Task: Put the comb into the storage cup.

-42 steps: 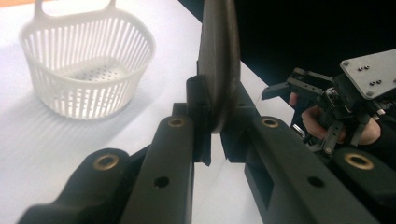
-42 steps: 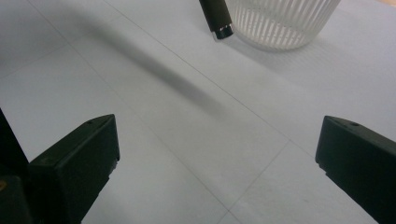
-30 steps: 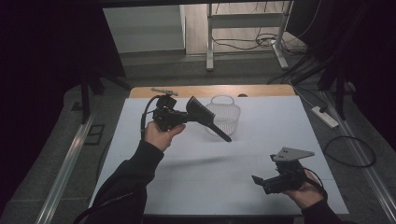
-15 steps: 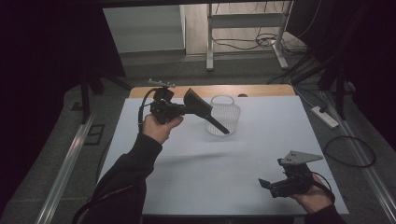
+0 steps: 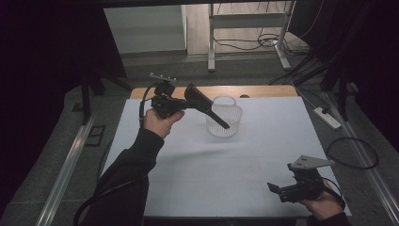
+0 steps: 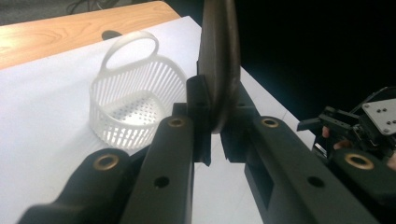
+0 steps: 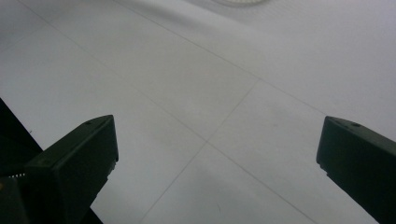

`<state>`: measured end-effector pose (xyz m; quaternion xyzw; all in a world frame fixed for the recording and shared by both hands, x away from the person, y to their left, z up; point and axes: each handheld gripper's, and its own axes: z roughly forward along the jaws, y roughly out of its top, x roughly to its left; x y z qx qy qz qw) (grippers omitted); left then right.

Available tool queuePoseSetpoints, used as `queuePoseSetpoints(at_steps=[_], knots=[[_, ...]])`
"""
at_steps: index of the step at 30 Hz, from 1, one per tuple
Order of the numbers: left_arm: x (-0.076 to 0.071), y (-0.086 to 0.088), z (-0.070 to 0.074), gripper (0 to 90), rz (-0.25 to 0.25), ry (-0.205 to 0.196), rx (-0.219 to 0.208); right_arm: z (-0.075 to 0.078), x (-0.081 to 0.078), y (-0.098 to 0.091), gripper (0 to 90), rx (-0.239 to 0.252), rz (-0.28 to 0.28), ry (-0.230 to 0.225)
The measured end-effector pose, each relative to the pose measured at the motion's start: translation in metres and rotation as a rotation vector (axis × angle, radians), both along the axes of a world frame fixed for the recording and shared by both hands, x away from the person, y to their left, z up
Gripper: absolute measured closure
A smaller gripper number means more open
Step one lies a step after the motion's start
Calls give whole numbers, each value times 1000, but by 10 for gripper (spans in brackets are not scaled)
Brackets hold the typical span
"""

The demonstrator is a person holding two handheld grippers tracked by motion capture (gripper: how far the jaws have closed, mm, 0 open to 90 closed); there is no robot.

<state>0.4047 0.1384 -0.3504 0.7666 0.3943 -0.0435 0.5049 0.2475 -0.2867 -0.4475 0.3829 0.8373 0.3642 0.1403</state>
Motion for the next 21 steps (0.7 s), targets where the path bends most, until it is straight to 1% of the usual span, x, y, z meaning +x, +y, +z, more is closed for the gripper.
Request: queuePoseSetpoints(at_steps=[1, 6, 8, 9, 10, 12, 13, 14, 15, 21], knots=[[1, 0, 0, 831, 3, 1, 1, 1, -2, -2, 0, 9, -11, -4], [8, 1, 1, 832, 19, 1, 10, 3, -4, -7, 0, 16, -34, 1], [12, 1, 1, 832, 28, -1, 13, 4, -5, -10, 0, 12, -52, 4], [12, 1, 1, 831, 28, -1, 13, 4, -5, -10, 0, 12, -52, 4], [13, 1, 1, 832, 31, -1, 13, 4, -6, -12, 0, 7, -64, 3], [15, 1, 1, 831, 37, -3, 12, 4, -7, -13, 0, 1, -71, 7], [16, 1, 1, 832, 40, -2, 12, 4, -7, -13, 0, -15, -81, 12], [16, 1, 1, 832, 43, -2, 13, 4, -7, -13, 0, -15, -81, 12], [17, 1, 1, 831, 46, -2, 14, 4, -8, -13, 0, -32, -89, 18], [21, 2, 2, 831, 61, -4, 15, 5, -11, -15, 0, -53, -113, 28]])
